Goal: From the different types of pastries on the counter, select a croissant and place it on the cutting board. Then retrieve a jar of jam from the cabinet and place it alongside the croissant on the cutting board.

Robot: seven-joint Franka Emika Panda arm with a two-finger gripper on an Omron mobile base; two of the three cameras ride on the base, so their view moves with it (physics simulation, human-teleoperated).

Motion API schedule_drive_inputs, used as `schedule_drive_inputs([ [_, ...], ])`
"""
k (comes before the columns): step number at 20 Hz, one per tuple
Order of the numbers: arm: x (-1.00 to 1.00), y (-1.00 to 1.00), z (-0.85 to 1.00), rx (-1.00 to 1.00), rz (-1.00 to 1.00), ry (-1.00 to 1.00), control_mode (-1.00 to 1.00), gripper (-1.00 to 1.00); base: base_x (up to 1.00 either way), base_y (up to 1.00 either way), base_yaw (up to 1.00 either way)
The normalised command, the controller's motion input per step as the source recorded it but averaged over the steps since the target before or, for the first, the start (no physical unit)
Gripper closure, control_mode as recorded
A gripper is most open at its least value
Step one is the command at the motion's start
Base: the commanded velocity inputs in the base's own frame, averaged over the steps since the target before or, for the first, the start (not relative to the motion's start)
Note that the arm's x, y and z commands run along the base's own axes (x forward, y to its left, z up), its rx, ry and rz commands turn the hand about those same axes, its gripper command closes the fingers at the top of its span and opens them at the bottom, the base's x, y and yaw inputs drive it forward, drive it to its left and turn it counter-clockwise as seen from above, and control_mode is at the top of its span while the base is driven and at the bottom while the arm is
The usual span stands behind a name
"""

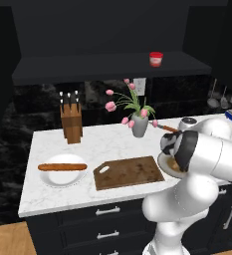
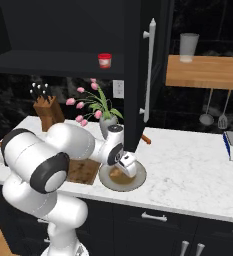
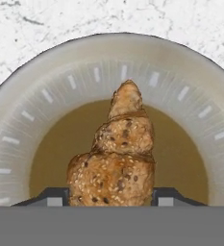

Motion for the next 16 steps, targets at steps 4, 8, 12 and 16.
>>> schedule_drive_inputs([
  [4,-0.07,-0.22,0.29,0.0,-0.09,0.0,-1.0,1.0,0.0,0.0,0.0],
  [8,-0.18,0.04,0.02,0.0,-0.01,0.0,-1.0,1.0,0.0,0.0,0.0],
  [12,-0.16,0.54,0.02,-0.01,0.0,0.04,-1.0,1.0,0.0,0.0,0.0],
  [16,-0.03,0.58,0.33,0.0,0.0,0.08,-1.0,1.0,0.0,0.0,0.0],
])
